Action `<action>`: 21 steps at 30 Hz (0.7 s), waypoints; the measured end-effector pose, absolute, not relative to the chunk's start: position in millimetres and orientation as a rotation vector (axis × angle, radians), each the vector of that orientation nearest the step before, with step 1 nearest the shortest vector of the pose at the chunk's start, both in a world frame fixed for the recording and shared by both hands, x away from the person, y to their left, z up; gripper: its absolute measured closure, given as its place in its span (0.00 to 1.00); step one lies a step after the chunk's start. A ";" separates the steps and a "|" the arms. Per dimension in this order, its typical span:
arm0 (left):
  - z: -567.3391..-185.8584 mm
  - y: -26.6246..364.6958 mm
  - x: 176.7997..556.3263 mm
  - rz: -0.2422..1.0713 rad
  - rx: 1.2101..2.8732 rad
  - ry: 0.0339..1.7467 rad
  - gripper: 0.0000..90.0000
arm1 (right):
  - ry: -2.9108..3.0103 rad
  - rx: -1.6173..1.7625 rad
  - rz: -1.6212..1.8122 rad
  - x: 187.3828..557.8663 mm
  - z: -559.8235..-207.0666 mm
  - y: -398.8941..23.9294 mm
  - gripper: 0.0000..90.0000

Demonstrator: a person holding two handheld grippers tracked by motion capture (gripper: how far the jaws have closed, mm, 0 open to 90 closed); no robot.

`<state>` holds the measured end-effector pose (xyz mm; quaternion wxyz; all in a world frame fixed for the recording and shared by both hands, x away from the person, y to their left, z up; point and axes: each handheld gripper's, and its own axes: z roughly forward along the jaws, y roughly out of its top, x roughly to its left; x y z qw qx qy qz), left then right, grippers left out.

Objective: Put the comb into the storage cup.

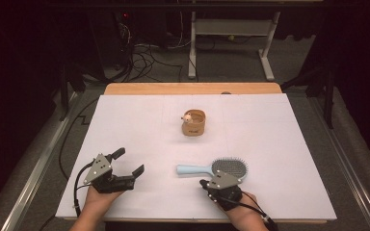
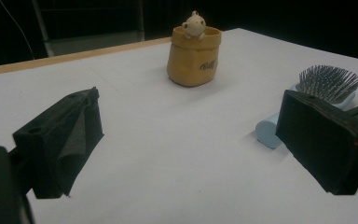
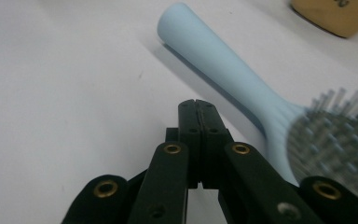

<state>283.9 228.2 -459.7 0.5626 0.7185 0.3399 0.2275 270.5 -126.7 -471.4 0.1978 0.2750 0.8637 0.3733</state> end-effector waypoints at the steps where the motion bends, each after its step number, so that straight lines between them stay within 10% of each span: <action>1: -459.5 228.5 283.7 0.536 1.689 0.801 0.09 | 2.427 0.767 1.019 274.9 -472.5 -115.2 1.00; 21: -459.0 230.5 282.9 0.530 1.679 0.800 0.09 | 2.342 0.940 0.885 316.9 -468.3 -77.1 1.00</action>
